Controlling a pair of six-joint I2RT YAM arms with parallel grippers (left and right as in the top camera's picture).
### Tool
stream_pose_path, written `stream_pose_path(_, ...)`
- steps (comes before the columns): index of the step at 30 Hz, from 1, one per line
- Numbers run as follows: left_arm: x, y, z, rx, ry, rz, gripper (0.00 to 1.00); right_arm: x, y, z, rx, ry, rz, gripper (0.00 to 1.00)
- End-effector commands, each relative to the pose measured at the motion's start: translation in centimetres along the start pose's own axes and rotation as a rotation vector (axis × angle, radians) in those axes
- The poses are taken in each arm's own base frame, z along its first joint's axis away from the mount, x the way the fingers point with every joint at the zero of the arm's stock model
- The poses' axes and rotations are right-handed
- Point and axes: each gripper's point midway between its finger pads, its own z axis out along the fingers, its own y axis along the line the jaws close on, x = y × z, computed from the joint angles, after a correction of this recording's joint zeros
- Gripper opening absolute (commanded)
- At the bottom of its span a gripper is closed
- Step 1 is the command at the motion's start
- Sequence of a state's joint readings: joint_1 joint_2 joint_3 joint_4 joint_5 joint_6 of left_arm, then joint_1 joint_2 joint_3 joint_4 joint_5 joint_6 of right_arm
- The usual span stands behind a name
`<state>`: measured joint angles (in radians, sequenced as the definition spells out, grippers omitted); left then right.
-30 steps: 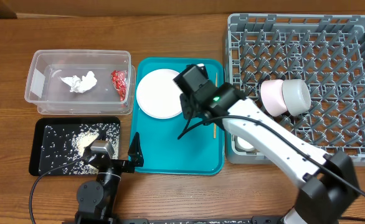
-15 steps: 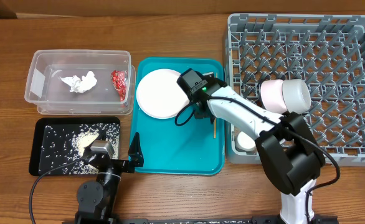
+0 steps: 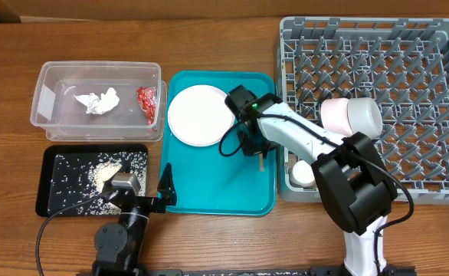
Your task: Sort waste into correct bins and load items into the dishwasher
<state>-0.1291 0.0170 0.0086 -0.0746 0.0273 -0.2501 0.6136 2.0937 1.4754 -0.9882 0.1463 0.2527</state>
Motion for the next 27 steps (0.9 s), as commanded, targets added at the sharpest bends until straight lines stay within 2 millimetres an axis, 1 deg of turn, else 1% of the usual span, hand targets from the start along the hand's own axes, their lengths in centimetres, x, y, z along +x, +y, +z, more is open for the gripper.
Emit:
stream_pose_path(1, 0.1, -0.1, 0.0, 0.008, 0.001, 0.026, 1.0, 0.5, 1.7, -0.5, -0.044, 0.007, -0.042, 0.04)
stream_pose_path(3, 0.1, -0.1, 0.0, 0.008, 0.001, 0.026, 1.0, -0.4, 2.0, -2.1, -0.059, -0.037, -0.027, 0.04)
stream_pose_path(5, 0.1, -0.1, 0.0, 0.008, 0.001, 0.026, 1.0, -1.7, 2.1, -4.7, -0.084, -0.105, -0.004, 0.04)
stream_pose_path(7, 0.1, -0.1, 0.0, 0.008, 0.001, 0.026, 1.0, -3.3, 1.2, -7.9, -0.105, -0.195, 0.03, 0.04)
stream_pose_path(9, 0.1, -0.1, 0.0, 0.008, 0.001, 0.026, 1.0, -4.9, -0.9, -11.3, -0.091, -0.294, 0.123, 0.04)
stream_pose_path(11, 0.1, -0.1, 0.0, 0.008, 0.001, 0.026, 1.0, -6.0, -3.2, -14.0, -0.086, -0.375, 0.189, 0.04)
stream_pose_path(13, 0.1, -0.1, 0.0, 0.008, 0.001, 0.026, 1.0, -6.8, -5.5, -16.0, -0.092, -0.437, 0.244, 0.04)
stream_pose_path(14, 0.1, -0.1, 0.0, 0.008, 0.001, 0.026, 1.0, -7.0, -6.9, -16.4, -0.087, -0.452, 0.274, 0.04)
stream_pose_path(16, 0.1, -0.1, 0.0, 0.008, 0.001, 0.026, 1.0, -7.0, -8.6, -16.1, -0.068, -0.446, 0.285, 0.04)
stream_pose_path(18, 0.1, -0.1, 0.0, 0.008, 0.001, 0.026, 1.0, -6.7, -9.9, -14.7, -0.045, -0.41, 0.287, 0.04)
stream_pose_path(20, 0.1, -0.1, 0.0, 0.008, 0.001, 0.026, 1.0, -6.0, -10.5, -12.7, -0.027, -0.36, 0.283, 0.04)
stream_pose_path(22, 0.1, -0.1, 0.0, 0.008, 0.001, 0.026, 1.0, -5.3, -10.5, -10.9, -0.015, -0.313, 0.279, 0.04)
stream_pose_path(23, 0.1, -0.1, 0.0, 0.008, 0.001, 0.026, 1.0, -5.1, -10.5, -10.2, -0.011, -0.296, 0.274, 0.04)
stream_pose_path(25, 0.1, -0.1, 0.0, 0.008, 0.001, 0.026, 1.0, -4.8, -10.4, -9.6, -0.007, -0.276, 0.271, 0.1)
stream_pose_path(26, 0.1, -0.1, 0.0, 0.008, 0.001, 0.026, 1.0, -4.7, -10.4, -9.6, -0.006, -0.274, 0.27, 0.17)
stream_pose_path(27, 0.1, -0.1, 0.0, 0.008, 0.001, 0.026, 1.0, -4.8, -10.2, -9.8, -0.008, -0.278, 0.267, 0.29)
